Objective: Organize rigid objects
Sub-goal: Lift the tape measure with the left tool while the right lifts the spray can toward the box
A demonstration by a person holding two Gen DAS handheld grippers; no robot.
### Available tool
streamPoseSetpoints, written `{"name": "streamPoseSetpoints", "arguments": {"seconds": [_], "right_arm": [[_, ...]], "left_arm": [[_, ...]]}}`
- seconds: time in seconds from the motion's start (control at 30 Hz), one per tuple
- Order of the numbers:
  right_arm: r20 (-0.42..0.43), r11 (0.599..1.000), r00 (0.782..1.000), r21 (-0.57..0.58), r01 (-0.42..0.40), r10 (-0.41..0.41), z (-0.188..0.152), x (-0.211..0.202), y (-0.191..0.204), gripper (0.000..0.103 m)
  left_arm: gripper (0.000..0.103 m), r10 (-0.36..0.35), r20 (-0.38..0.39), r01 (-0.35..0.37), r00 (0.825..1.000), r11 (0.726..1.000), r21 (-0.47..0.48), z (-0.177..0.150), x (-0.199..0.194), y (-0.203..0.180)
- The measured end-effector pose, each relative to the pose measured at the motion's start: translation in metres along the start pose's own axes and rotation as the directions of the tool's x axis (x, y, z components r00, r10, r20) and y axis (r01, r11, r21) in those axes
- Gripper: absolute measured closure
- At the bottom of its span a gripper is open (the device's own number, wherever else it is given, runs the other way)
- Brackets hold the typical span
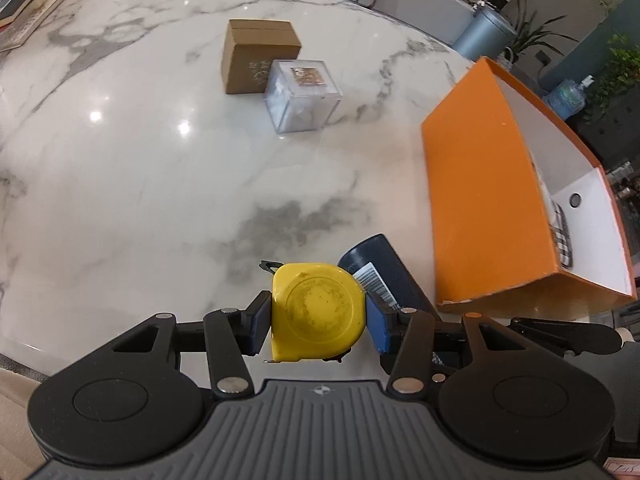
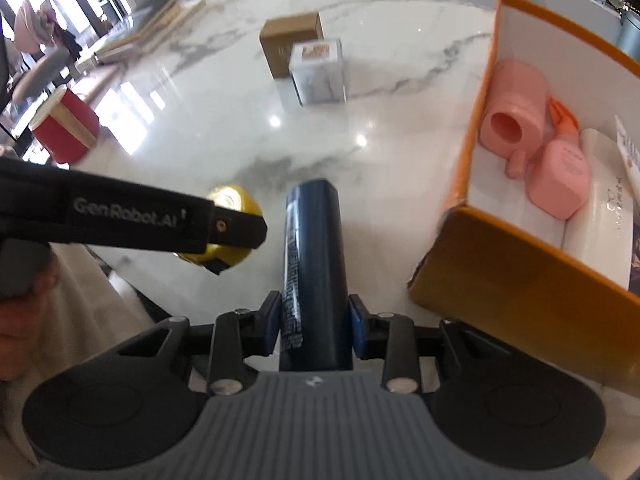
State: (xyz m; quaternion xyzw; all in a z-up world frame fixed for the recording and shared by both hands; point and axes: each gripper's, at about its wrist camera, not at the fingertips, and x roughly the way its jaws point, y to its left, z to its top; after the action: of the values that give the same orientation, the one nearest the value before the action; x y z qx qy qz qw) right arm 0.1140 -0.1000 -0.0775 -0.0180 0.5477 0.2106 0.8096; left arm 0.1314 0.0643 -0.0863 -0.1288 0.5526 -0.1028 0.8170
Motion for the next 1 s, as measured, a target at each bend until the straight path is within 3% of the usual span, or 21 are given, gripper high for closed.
{"name": "streamPoseSetpoints", "arguments": {"seconds": [0.23, 0.4, 0.57, 0.6, 0.63, 0.67, 0.83, 1.0], "right_arm": [[-0.006, 0.997, 1.0, -0.071, 0.024, -0.025, 0.011, 0.011, 0.011, 0.061], [-0.013, 0.998, 1.0, -0.061, 0.015, -0.016, 0.015, 0.023, 0.017, 0.059], [0.0, 0.997, 1.0, -0.08, 0.024, -0.024, 0.019, 0.029, 0.028, 0.045], [0.005, 0.995, 0.999, -0.09, 0.033, -0.032, 0.02, 0.03, 0.03, 0.047], [0.011, 0.993, 0.999, -0.112, 0.05, -0.049, 0.02, 0.031, 0.033, 0.061], [0.019, 0.987, 0.997, -0.139, 0.08, -0.078, 0.02, 0.031, 0.036, 0.061], [0.008, 0.994, 0.999, -0.098, 0.049, -0.048, 0.019, 0.026, 0.026, 0.062], [0.055, 0.997, 0.998, -0.07, 0.036, -0.032, 0.015, 0.002, 0.02, 0.062]], "left_arm": [[0.047, 0.016, 0.013, -0.015, 1.0, 0.999, -0.035, 0.001, 0.001, 0.007], [0.047, 0.015, 0.014, -0.014, 1.0, 0.998, -0.055, 0.001, 0.002, 0.01], [0.047, 0.026, 0.022, -0.024, 0.999, 0.997, -0.077, 0.001, 0.001, 0.013], [0.047, 0.026, 0.022, -0.024, 0.999, 0.997, -0.079, 0.001, 0.001, 0.014], [0.047, 0.026, 0.021, -0.024, 0.999, 0.996, -0.081, 0.001, 0.001, 0.014], [0.047, 0.025, 0.021, -0.023, 0.999, 0.996, -0.083, 0.001, 0.001, 0.014], [0.047, 0.012, 0.036, -0.009, 0.999, 0.997, -0.075, 0.001, -0.002, 0.013], [0.047, -0.019, 0.068, 0.023, 0.998, 0.998, -0.059, 0.0, -0.014, 0.009]]}}
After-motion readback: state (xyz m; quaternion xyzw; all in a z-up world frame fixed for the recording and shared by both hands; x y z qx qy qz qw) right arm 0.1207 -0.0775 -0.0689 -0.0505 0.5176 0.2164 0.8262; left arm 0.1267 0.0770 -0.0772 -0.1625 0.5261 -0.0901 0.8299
